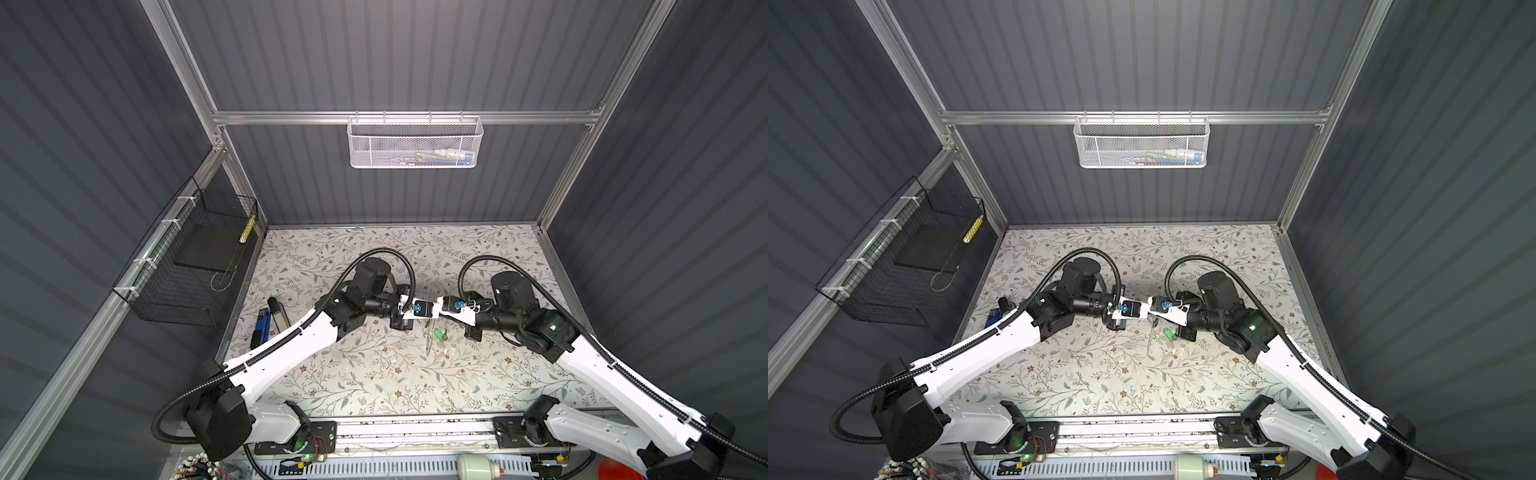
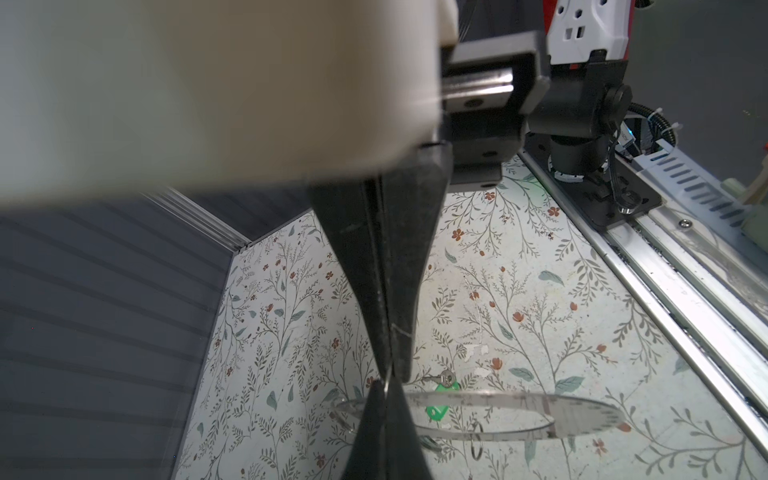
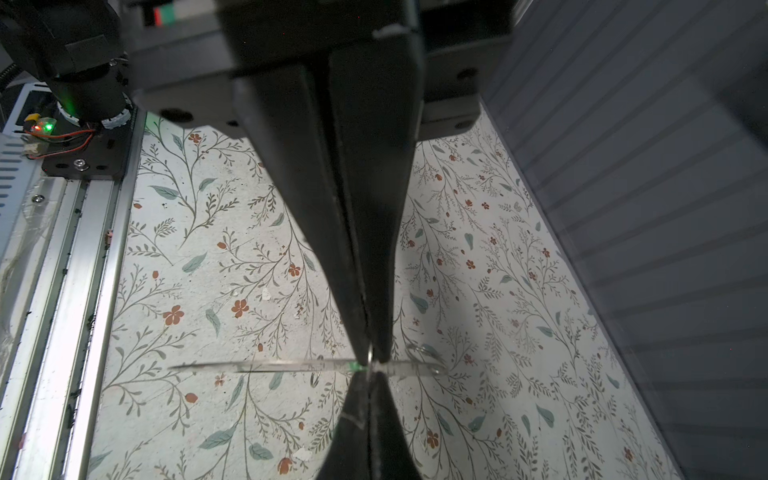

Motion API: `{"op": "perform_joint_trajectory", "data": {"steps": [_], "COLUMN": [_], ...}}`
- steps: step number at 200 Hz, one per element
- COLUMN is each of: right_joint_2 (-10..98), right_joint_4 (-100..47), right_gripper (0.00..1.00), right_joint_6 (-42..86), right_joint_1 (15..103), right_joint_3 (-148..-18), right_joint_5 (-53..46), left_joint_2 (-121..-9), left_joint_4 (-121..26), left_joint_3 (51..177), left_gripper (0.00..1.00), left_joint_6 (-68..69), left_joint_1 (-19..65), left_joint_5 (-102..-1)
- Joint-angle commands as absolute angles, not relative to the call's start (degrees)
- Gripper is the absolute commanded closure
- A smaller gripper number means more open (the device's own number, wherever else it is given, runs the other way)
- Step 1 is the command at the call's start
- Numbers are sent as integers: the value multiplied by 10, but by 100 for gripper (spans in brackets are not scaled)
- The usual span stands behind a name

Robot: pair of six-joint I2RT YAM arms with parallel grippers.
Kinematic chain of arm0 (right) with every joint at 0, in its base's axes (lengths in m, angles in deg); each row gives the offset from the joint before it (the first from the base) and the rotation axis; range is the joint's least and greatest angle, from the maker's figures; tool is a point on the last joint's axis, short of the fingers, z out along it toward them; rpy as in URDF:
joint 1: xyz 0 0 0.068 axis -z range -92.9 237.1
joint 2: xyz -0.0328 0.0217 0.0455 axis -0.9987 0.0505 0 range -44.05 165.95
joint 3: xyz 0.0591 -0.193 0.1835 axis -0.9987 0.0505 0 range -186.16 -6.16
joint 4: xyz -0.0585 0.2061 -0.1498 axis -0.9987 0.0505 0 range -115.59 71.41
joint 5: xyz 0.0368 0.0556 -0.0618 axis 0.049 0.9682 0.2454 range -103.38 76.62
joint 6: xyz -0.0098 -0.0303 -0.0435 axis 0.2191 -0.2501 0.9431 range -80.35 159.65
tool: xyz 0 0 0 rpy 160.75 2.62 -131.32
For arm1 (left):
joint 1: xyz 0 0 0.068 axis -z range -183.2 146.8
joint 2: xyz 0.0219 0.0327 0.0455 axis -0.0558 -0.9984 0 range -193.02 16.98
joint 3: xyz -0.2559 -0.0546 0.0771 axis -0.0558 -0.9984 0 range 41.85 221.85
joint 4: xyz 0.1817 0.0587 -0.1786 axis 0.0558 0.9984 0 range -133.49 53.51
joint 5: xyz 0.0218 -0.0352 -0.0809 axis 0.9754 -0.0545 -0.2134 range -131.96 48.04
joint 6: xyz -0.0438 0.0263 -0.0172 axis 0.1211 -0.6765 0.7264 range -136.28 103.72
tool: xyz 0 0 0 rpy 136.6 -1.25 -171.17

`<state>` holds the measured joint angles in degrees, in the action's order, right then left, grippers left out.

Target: Put the keys on the keyring

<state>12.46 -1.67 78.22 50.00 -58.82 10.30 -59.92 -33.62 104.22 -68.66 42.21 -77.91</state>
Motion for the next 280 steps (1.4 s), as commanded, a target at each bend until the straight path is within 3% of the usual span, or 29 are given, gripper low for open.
{"op": "perform_joint_trajectory", "data": {"steps": [1, 36, 78, 151, 280], "right_joint_2": [104, 72, 7, -10, -12], "right_joint_4": [-85, -74, -76, -99, -111], "right_gripper": [99, 74, 57, 56, 64], "right_joint_6": [760, 767, 760, 743, 734], "right_joint_1": [497, 498, 521, 529, 529], "right_joint_3": [-583, -552, -478, -446, -443], "right_joint_5": [122, 86, 23, 24, 38], "left_joint_2": [-616, -591, -546, -521, -518], "left_joint_4": [-308, -359, -470, -506, -504], "left_joint_3": [1054, 1018, 958, 934, 931], "left_gripper": [100, 100, 100, 100, 100], "left_joint_6": [-705, -727, -740, -806, -910], "left_joint_1": [428, 428, 429, 464, 521], "left_joint_5": [-770, -771, -749, -703, -621]}}
